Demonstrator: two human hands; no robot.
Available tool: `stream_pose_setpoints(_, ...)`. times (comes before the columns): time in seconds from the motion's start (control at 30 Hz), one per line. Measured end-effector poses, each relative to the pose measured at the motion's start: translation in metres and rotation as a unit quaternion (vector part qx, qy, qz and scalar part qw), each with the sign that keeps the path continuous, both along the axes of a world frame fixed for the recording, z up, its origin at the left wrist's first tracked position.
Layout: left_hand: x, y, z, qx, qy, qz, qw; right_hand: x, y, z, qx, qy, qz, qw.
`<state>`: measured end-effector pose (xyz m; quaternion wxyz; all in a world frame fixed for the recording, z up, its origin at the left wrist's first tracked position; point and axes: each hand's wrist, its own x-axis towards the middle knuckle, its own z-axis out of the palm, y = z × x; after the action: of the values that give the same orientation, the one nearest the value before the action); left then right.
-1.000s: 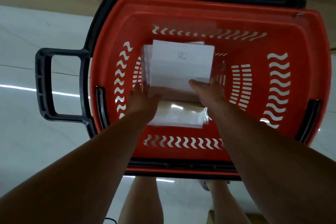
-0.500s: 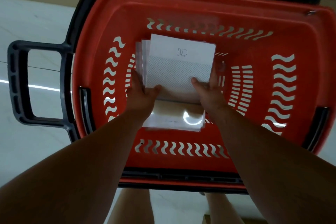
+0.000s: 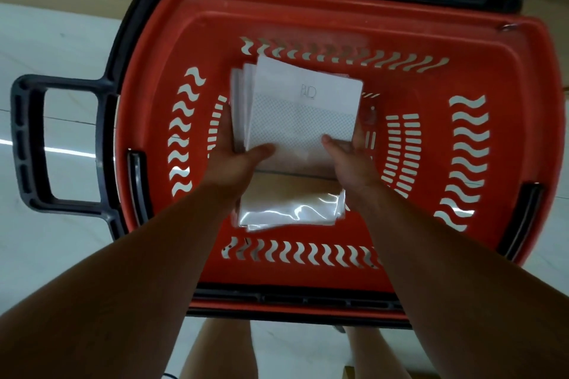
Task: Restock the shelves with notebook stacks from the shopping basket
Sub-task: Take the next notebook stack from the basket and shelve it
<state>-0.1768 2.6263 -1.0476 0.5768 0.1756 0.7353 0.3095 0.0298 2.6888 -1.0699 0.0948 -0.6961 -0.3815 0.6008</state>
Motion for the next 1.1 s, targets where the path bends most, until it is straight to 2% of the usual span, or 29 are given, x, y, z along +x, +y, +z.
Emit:
stream_pose_setpoints(0.27, 0.015, 0.002, 0.024, 0.048, -0.058, -0.049, 0.996, 0.015, 0.004, 0.013, -0.023, 0.014, 0.016, 1.0)
stream_pose_setpoints(0.4, 0.02, 0.001, 0.021, 0.03, -0.031, -0.042, 0.998, 0.017, 0.0, 0.01, -0.031, -0.005, 0.03, 0.999)
stream_pose_setpoints(0.53, 0.018, 0.001, 0.004, 0.015, 0.043, -0.036, 0.998, 0.007, -0.007, 0.003, -0.027, 0.009, 0.018, 0.999)
stream_pose_setpoints(0.7, 0.024, -0.005, -0.006, 0.007, 0.07, -0.013, 0.997, 0.003, -0.011, 0.0, -0.019, -0.012, -0.006, 1.0)
stream_pose_setpoints(0.87, 0.023, -0.003, -0.001, 0.006, 0.059, -0.012, 0.998, 0.008, -0.013, 0.004, -0.043, 0.017, -0.04, 0.998)
stream_pose_setpoints(1.03, 0.016, 0.007, 0.015, 0.032, 0.005, -0.101, 0.994, 0.013, -0.01, 0.006, -0.053, 0.042, -0.046, 0.997)
stream_pose_setpoints(1.1, 0.015, 0.01, 0.021, 0.041, -0.022, -0.109, 0.993, 0.016, -0.009, 0.012, -0.059, 0.054, -0.066, 0.995)
